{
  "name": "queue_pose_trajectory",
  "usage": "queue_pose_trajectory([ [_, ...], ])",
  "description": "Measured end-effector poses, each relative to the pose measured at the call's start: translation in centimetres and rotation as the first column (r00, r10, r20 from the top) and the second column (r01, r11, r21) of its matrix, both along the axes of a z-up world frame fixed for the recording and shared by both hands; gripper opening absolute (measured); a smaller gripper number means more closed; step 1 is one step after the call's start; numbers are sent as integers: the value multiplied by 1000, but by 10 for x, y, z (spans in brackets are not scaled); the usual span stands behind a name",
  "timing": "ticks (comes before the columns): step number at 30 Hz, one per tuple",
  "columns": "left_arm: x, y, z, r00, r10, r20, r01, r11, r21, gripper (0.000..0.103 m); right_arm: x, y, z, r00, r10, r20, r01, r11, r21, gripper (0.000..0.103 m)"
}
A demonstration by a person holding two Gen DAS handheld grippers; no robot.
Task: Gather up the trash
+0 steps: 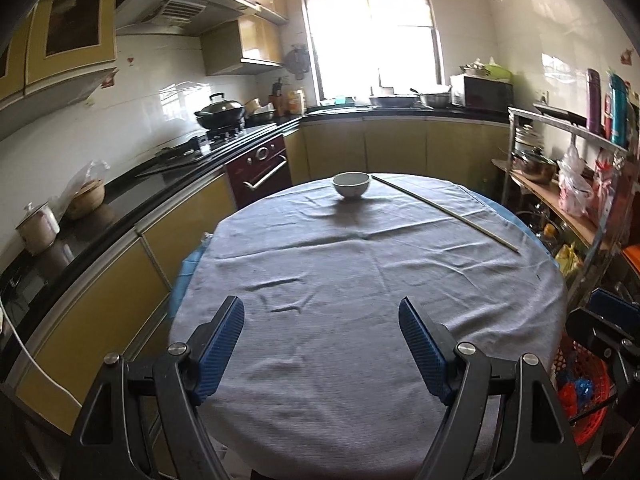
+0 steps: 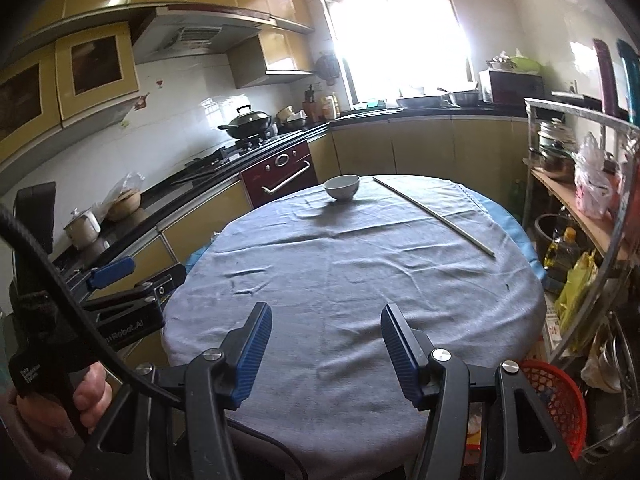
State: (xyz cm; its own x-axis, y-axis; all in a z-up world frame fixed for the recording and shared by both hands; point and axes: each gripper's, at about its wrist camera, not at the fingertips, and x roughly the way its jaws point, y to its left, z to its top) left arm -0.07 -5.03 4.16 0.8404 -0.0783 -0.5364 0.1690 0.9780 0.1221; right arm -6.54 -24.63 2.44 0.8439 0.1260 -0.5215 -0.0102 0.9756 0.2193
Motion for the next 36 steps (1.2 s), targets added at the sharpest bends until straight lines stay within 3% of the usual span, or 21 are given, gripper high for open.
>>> queue_pose_trajectory([
  [16, -3, 50, 7, 996, 90, 30, -89, 996, -14, 80, 15, 44, 15, 1000, 23, 18, -23, 999, -42, 63],
  [36, -10, 81, 19, 989, 129, 68, -126, 991, -38, 80, 26, 76, 20, 1000, 28, 9, -27, 997, -78, 63],
])
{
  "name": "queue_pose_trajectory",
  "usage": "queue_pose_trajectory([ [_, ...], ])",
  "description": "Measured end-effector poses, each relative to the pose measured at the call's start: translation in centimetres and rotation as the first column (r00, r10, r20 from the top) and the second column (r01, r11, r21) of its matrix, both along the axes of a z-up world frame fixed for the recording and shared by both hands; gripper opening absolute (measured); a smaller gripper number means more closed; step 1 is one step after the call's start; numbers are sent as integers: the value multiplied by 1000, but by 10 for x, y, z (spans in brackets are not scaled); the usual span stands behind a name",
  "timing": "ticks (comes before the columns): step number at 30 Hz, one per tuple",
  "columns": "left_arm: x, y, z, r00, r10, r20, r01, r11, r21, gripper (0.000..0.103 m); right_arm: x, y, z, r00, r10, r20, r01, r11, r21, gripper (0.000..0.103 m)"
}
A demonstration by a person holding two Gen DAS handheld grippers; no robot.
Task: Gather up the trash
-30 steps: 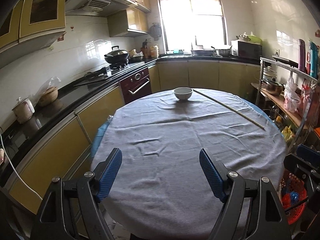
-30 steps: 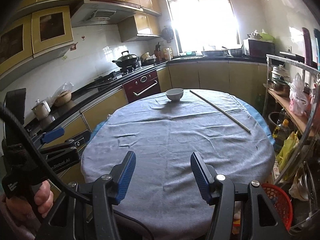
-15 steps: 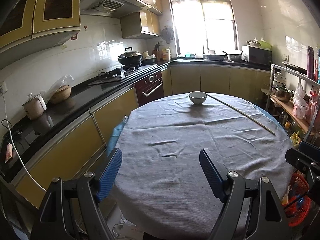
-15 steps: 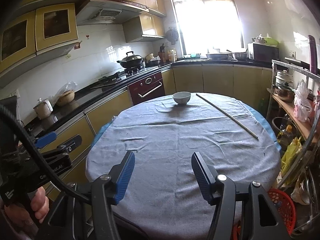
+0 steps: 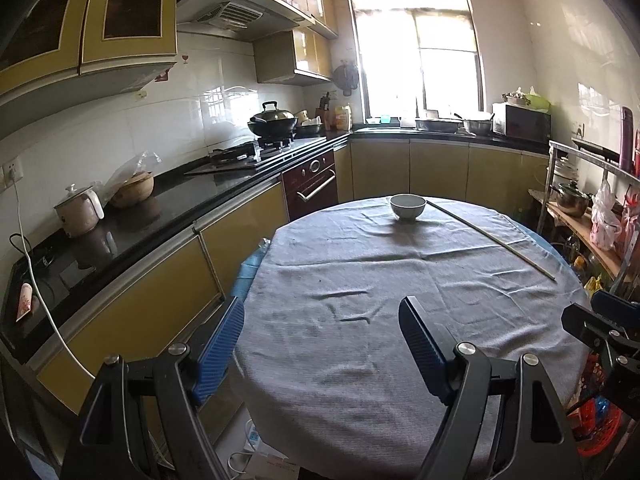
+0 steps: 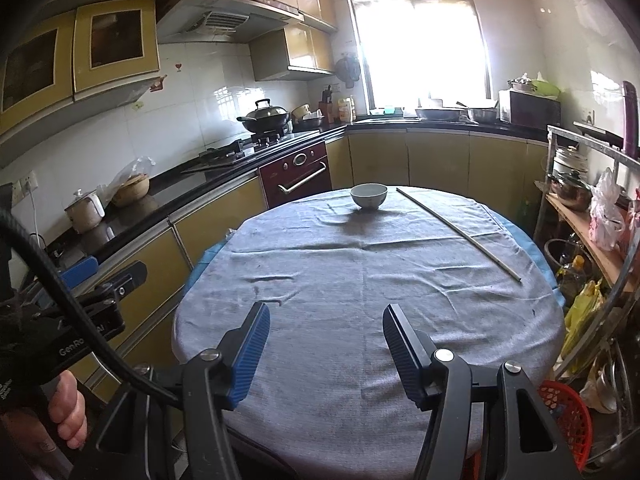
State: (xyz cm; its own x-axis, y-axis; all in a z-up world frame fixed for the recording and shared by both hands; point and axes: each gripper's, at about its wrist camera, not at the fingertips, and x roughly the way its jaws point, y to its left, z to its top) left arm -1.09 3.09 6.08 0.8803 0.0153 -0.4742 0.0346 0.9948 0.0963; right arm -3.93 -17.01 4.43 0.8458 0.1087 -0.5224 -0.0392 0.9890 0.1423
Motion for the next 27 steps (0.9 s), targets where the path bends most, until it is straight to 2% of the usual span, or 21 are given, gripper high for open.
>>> queue_pose_trajectory([
  [16, -13, 15, 12, 1000, -6, 27, 6, 1000, -19, 80, -1, 13, 9, 999, -44, 14, 44, 999, 9, 63],
  [27, -22, 5, 16, 999, -28, 37, 28, 1000, 0, 81, -11, 6, 12, 998, -61, 25, 60, 998, 32, 65],
])
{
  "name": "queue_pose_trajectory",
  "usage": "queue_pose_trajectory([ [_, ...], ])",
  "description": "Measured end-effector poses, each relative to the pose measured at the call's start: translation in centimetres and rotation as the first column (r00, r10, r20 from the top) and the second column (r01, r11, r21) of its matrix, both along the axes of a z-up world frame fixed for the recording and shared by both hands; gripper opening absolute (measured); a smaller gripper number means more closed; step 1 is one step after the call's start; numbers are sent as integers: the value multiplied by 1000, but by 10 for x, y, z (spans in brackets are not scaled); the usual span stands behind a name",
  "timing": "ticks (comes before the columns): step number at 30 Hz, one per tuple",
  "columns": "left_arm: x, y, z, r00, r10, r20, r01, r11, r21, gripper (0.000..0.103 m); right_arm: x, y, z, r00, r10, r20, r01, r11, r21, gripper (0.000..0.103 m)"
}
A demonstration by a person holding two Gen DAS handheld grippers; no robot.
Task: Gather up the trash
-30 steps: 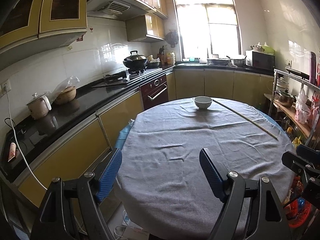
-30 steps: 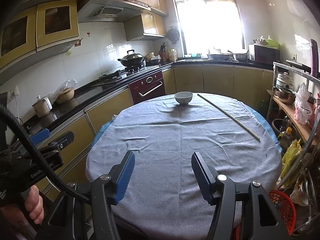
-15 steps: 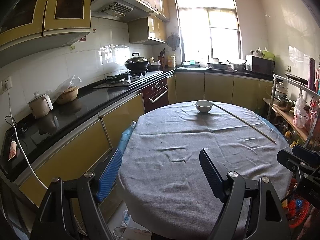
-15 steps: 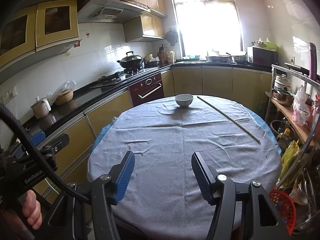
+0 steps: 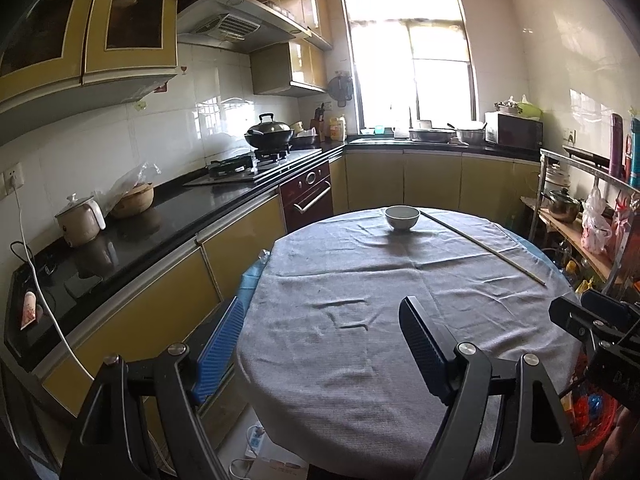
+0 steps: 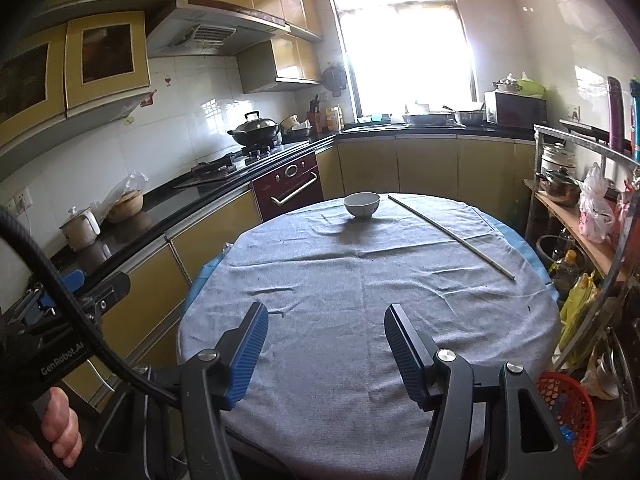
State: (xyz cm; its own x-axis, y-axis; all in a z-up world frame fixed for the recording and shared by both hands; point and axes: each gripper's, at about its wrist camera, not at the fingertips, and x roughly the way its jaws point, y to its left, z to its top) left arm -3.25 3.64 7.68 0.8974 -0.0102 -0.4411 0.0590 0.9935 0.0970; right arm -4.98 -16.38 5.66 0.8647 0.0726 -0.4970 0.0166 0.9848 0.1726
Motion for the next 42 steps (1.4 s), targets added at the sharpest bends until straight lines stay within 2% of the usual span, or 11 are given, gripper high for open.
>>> queue_pose_trajectory([
  [42, -2, -1, 1, 1000, -8, -9, 8, 1000, -1, 81, 1, 3, -3, 1000, 6, -6, -6, 1000, 5, 65],
])
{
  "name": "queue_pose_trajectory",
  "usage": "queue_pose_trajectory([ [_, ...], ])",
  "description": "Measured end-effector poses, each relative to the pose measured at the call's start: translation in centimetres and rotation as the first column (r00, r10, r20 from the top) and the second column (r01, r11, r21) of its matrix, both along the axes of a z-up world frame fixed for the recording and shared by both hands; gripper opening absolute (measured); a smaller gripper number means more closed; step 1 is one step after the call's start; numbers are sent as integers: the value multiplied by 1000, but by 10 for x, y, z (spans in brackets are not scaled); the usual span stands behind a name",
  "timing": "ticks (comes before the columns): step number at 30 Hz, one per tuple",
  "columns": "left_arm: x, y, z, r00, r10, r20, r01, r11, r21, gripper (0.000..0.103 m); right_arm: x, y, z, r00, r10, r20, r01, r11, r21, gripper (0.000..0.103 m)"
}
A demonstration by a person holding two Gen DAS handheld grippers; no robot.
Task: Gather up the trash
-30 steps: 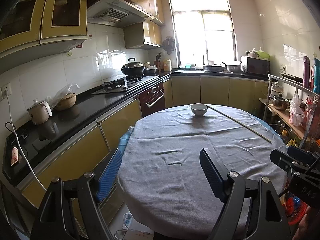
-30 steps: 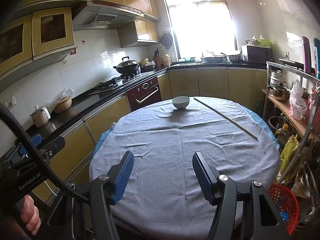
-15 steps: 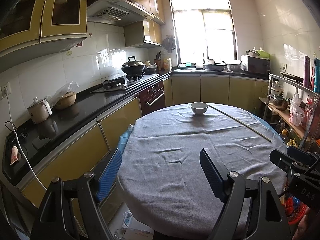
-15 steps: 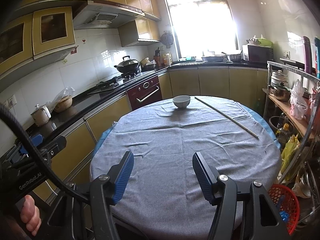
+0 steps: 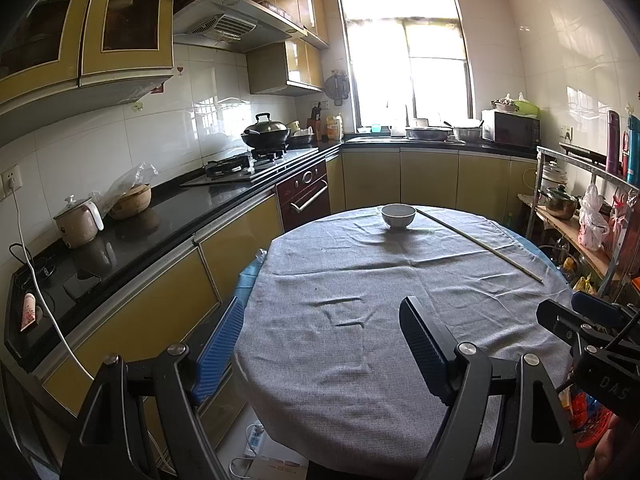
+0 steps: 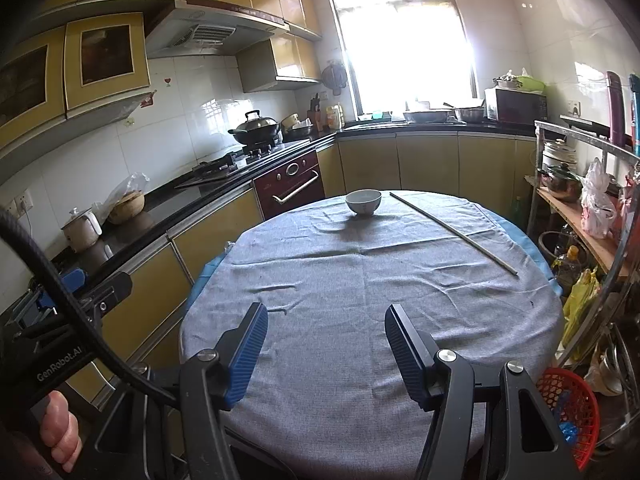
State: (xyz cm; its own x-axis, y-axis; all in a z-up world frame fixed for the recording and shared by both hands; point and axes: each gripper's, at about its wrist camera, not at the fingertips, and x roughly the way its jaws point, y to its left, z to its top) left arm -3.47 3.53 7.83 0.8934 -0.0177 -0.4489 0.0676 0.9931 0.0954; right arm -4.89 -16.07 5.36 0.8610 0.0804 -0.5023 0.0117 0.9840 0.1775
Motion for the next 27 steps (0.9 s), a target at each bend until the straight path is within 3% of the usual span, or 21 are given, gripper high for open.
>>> queue_pose_trajectory([
  [27, 0, -1, 1, 1000, -3, -2, 3, 1000, 5, 81, 1, 3, -1, 1000, 4, -4, -4, 1000, -3, 65],
])
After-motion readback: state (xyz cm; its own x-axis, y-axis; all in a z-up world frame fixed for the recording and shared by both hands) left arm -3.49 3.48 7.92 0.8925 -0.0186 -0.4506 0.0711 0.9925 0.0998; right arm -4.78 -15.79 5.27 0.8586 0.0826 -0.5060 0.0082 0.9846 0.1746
